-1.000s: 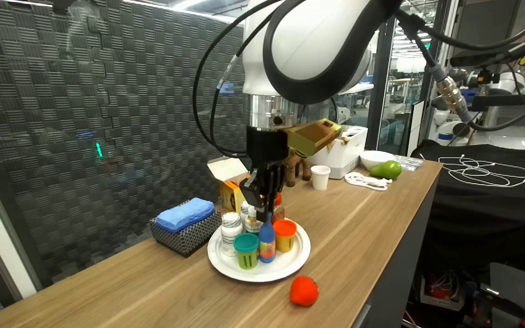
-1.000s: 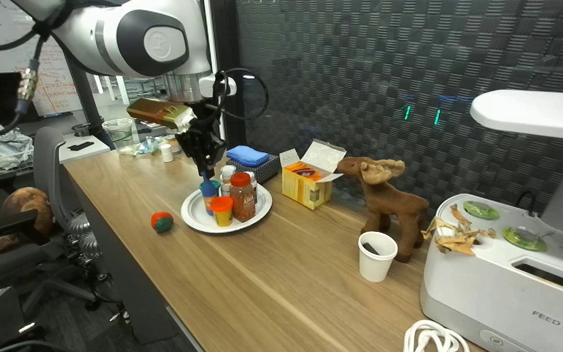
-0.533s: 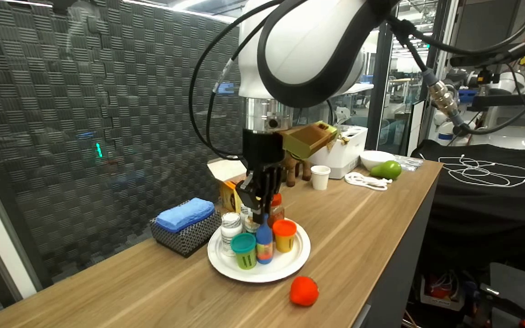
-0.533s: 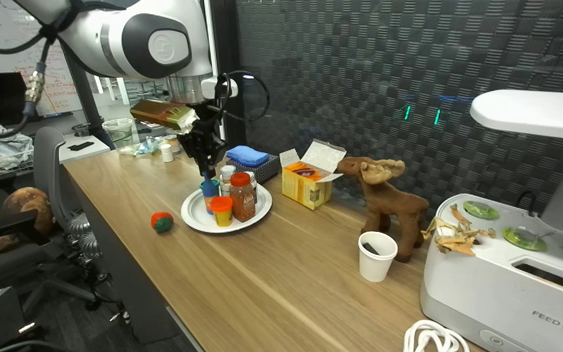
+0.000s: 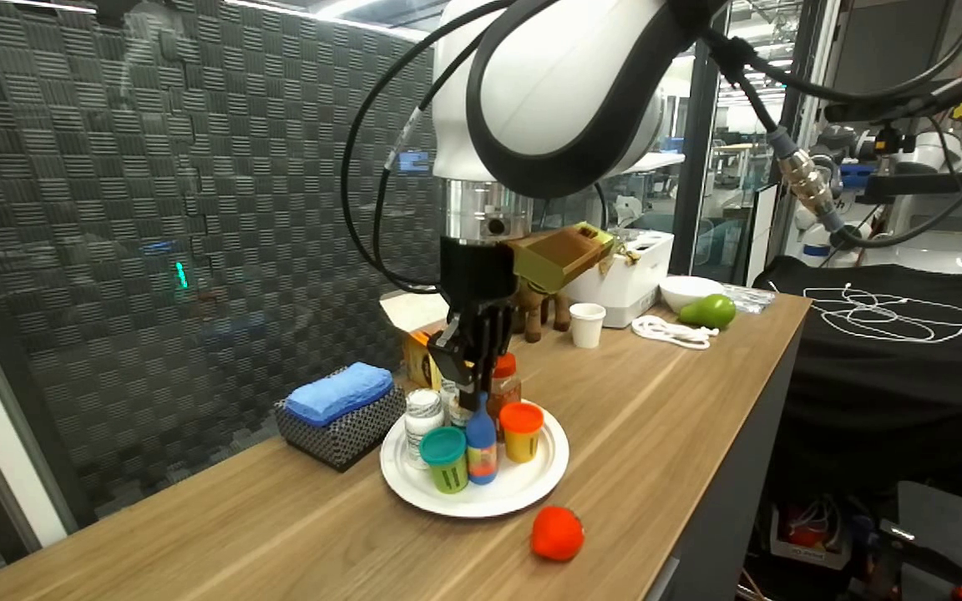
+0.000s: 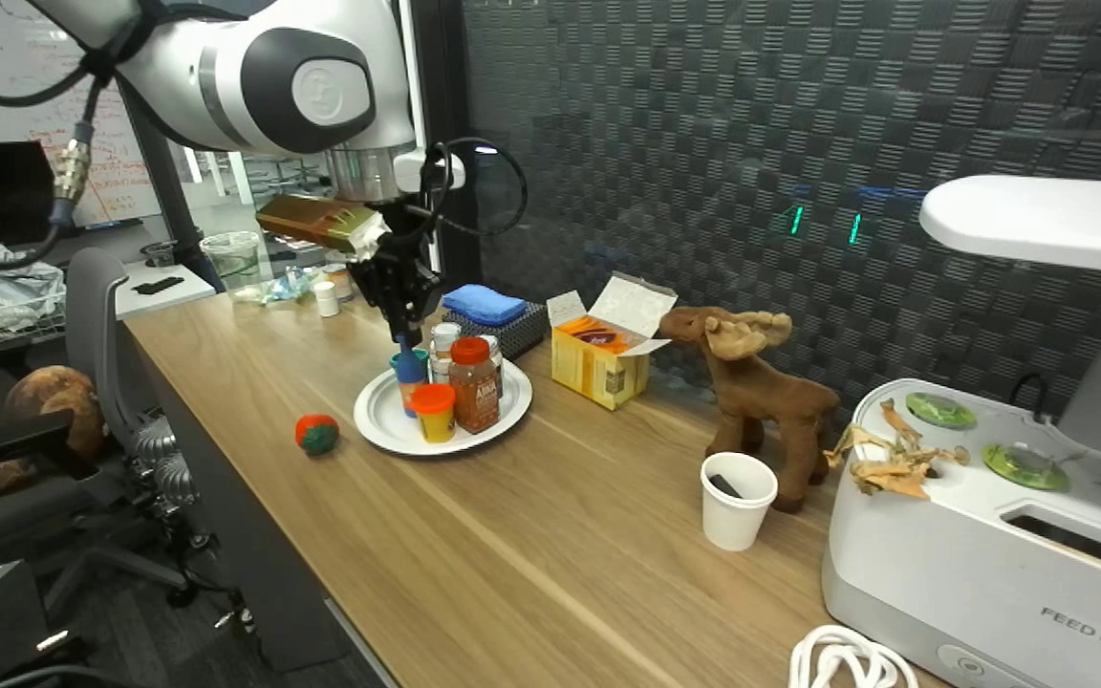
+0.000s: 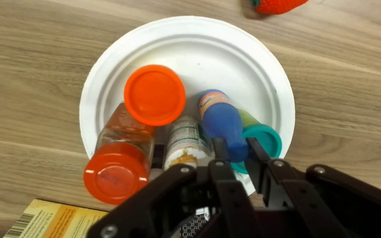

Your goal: Put the bottles on the tray

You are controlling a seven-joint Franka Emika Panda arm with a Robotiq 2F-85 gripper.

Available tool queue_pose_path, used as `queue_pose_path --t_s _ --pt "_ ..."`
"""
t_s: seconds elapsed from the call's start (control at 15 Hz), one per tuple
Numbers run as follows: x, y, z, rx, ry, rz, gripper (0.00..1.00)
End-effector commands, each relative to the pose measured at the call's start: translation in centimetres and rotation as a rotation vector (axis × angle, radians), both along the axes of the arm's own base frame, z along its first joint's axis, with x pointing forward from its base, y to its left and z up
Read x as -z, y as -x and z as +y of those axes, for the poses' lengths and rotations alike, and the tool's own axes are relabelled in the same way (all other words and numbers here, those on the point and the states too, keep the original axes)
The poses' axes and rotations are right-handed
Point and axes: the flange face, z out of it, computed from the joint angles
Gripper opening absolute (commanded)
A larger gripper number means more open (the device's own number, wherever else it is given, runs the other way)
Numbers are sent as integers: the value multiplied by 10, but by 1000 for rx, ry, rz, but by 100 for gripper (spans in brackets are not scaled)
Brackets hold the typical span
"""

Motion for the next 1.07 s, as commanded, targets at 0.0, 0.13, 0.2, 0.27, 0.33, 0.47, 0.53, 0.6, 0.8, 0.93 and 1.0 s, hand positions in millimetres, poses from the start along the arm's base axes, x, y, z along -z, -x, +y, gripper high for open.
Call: queue_pose_path --t_s 0.0,0.13,0.2,0.27,0.33,0.47,0.53,0.6,0.8,0.93,1.0 --pt "-3 -4 6 -6 11 -5 46" --pt "-4 -2 7 -6 8 -9 55" --pt "-5 -2 7 -7 7 -11 64" --pt "-6 -1 8 -9 7 -14 71" --pt "-7 0 8 -9 5 -17 78" --pt "-9 1 9 -12 4 -24 93" --pt "-11 2 10 -14 3 -28 100" --pt "-11 2 10 -15 3 -29 100" --pt "-13 2 12 -17 1 -34 100" --pt "-16 3 13 -19 -1 -47 100" --pt "-21 5 14 -16 2 -59 100"
